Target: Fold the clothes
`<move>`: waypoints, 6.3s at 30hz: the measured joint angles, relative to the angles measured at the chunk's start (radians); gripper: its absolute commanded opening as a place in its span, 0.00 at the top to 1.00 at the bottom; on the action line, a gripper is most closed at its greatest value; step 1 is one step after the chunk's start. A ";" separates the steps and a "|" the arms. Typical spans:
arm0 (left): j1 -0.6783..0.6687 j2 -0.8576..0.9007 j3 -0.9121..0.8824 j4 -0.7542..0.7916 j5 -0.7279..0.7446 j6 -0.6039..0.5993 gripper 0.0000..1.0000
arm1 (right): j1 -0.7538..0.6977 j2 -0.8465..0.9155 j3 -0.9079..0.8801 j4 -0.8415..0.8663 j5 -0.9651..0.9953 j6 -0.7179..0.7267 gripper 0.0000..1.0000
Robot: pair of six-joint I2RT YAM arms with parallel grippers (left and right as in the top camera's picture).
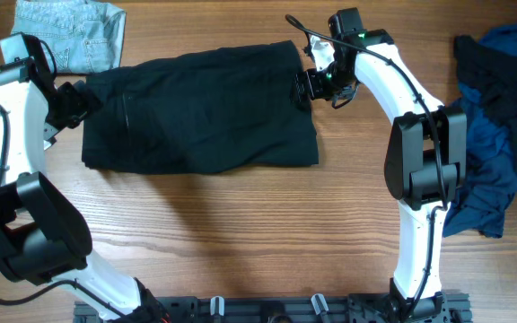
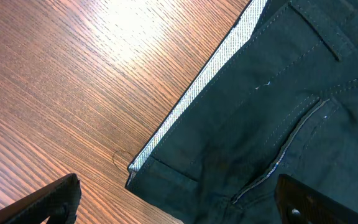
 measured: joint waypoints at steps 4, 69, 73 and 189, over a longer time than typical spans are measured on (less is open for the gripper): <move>0.000 0.001 0.000 0.003 0.003 0.000 0.00 | 0.001 0.020 0.000 -0.016 0.000 0.001 0.12; 0.000 0.002 0.000 0.004 0.008 0.000 0.00 | -0.057 -0.101 0.240 -0.288 0.151 0.095 0.96; 0.000 0.002 0.000 0.004 0.008 0.000 0.00 | 0.002 -0.106 0.244 -0.277 0.080 0.095 0.96; -0.291 0.021 -0.014 0.011 0.328 -0.073 0.00 | -0.151 0.018 0.145 -0.348 0.155 0.305 0.16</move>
